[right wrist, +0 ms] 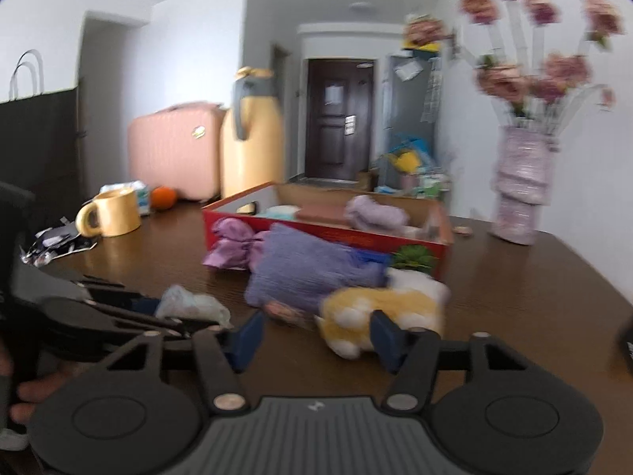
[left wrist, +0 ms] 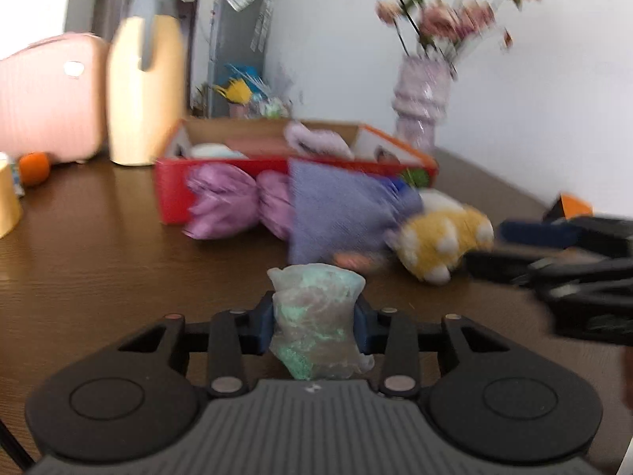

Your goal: Organize soft objects

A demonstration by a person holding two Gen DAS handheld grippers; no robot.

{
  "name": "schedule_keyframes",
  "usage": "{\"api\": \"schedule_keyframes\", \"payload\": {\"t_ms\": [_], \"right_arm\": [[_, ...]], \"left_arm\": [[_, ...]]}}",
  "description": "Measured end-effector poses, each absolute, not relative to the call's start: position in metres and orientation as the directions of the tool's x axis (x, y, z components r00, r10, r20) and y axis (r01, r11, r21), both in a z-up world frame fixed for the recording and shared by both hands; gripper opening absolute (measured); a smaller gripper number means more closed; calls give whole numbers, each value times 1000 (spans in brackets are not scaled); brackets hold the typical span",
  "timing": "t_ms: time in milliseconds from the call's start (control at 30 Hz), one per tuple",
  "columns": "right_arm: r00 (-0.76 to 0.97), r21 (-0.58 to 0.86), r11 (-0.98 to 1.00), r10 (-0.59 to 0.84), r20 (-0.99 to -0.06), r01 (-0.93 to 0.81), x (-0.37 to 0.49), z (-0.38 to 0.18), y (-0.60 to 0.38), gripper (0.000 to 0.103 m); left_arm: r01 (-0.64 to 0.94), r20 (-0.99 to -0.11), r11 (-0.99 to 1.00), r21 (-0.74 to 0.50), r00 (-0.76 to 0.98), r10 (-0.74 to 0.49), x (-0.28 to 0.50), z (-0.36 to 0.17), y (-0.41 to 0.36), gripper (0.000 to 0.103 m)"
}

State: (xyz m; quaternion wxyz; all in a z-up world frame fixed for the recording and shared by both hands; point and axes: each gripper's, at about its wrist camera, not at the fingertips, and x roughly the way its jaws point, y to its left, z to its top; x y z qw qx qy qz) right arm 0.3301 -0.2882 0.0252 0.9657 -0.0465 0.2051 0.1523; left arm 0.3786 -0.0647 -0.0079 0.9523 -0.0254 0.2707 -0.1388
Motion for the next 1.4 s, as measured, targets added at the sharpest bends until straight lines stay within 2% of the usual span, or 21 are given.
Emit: {"api": "schedule_keyframes", "payload": {"t_ms": [167, 233, 300, 467, 567, 600, 700, 733, 800, 933, 1133, 1400], "right_arm": [[815, -92, 901, 336, -472, -425, 385, 14, -247, 50], [795, -131, 880, 338, -504, -457, 402, 8, -230, 39], [762, -150, 866, 324, -560, -478, 423, -1, -215, 34], [744, -192, 857, 279, -607, -478, 441, -12, -198, 32], [748, -237, 841, 259, -612, -486, 441, -14, -193, 36], [743, -258, 828, 253, -619, -497, 441, -16, -191, 40], [763, -300, 810, 256, -594, -505, 443, -21, -188, 37], [761, -288, 813, 262, -594, -505, 445, -21, -189, 34], [732, -227, 828, 284, -619, -513, 449, -17, -195, 18], [667, -69, 842, 371, -647, -535, 446, -15, -211, 14], [677, -24, 854, 394, -621, -519, 388, -16, -222, 13], [743, 41, 897, 390, -543, -441, 298, -1, -259, 13]], "left_arm": [[142, -503, 978, -156, 840, -202, 386, -6, -25, 39], [115, -515, 979, -171, 836, -188, 391, -9, -17, 39], [104, -523, 978, -180, 832, -184, 394, -11, -12, 39], [120, -517, 976, -183, 832, -199, 392, -9, -14, 39], [128, -511, 977, -173, 836, -200, 385, -7, -17, 39], [128, -510, 976, -174, 836, -201, 382, -7, -18, 39], [128, -513, 976, -174, 835, -201, 372, -6, -21, 39], [127, -514, 976, -174, 834, -200, 368, -5, -21, 39], [129, -515, 976, -175, 833, -202, 360, -3, -22, 39], [130, -512, 978, -166, 836, -198, 345, 2, -25, 39], [154, -505, 978, -139, 839, -204, 320, 12, -36, 39], [215, -471, 971, -106, 849, -240, 299, 30, -62, 39]]}}
